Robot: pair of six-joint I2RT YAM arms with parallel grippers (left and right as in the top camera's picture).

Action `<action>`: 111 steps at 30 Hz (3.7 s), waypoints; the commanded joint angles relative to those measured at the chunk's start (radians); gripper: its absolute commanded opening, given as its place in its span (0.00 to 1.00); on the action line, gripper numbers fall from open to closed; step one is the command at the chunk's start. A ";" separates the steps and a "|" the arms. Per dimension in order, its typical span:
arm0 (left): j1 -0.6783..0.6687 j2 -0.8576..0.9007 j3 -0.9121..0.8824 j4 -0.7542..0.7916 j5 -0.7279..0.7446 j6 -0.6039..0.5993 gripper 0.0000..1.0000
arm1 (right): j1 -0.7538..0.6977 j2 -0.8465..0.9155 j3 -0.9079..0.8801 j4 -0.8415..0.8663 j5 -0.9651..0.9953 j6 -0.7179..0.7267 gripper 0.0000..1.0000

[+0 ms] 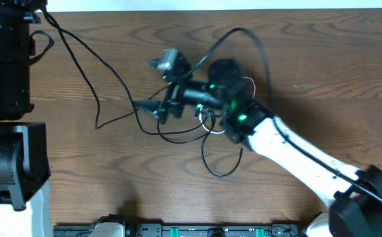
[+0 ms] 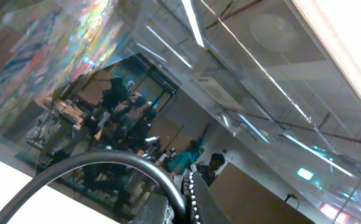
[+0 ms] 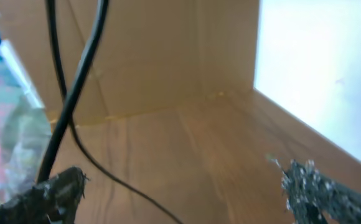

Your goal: Untangle cables

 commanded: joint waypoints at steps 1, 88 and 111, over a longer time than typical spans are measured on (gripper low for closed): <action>0.003 -0.013 0.008 -0.003 0.022 -0.012 0.07 | 0.056 0.036 0.000 0.073 0.011 0.039 0.99; -0.066 0.034 0.007 -0.547 -0.232 0.230 0.40 | -0.085 -0.196 0.000 0.137 0.133 0.269 0.01; -0.079 0.196 0.005 -0.969 0.811 0.908 0.93 | -0.226 -0.425 0.046 0.297 0.788 0.311 0.01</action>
